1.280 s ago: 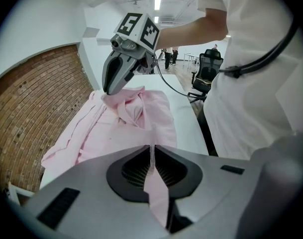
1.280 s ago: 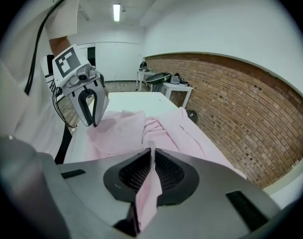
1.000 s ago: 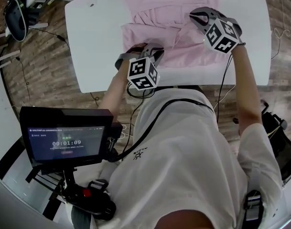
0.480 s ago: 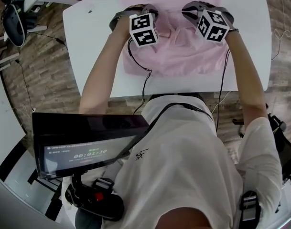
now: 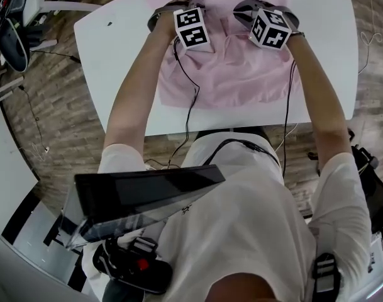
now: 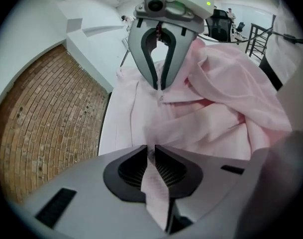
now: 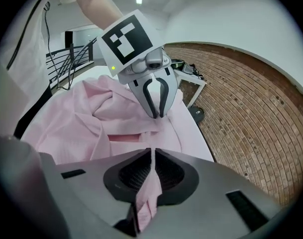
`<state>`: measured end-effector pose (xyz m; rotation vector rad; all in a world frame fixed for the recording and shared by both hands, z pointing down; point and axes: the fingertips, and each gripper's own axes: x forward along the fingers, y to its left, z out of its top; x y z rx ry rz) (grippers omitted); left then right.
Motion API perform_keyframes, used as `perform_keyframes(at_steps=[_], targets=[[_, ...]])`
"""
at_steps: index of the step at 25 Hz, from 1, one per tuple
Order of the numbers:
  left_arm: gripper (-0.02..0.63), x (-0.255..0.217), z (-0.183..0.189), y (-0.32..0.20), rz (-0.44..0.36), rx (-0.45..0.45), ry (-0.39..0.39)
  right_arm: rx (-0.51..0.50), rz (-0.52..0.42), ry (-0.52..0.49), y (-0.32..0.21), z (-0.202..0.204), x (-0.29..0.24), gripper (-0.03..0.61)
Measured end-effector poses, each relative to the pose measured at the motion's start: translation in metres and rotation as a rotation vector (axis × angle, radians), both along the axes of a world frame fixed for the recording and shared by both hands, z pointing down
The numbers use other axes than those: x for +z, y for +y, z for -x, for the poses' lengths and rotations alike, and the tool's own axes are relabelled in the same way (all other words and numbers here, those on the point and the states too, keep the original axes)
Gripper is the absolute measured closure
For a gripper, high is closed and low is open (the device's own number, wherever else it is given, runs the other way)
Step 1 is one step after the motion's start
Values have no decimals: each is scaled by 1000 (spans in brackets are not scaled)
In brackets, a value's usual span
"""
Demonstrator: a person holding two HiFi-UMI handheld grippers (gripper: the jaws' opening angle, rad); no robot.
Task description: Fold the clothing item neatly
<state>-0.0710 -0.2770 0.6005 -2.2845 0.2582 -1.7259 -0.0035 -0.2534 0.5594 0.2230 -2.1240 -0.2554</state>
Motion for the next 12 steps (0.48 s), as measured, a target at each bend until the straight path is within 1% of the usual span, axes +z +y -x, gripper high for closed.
perform_keyframes(at_steps=[1, 3, 4, 5, 6, 7, 12], targets=[[579, -1, 0, -4, -5, -15, 20, 11, 3, 0, -3, -1, 3, 548], [511, -8, 1, -11, -4, -74, 85, 54, 22, -4, -9, -5, 9, 544], [481, -14, 2, -14, 0, -111, 125, 83, 35, -9, -12, -8, 9, 505], [450, -21, 3, -18, 3, -147, 160, 110, 44, -16, -13, -11, 6, 451], [433, -28, 5, -21, 1, -180, 189, 131, 46, -26, -14, -14, 2, 418], [416, -34, 9, -24, -6, -210, 214, 147, 39, -39, -14, -16, -3, 413], [411, -66, 41, -26, -30, -354, 344, 235, -3, -153, -6, -27, -39, 412]])
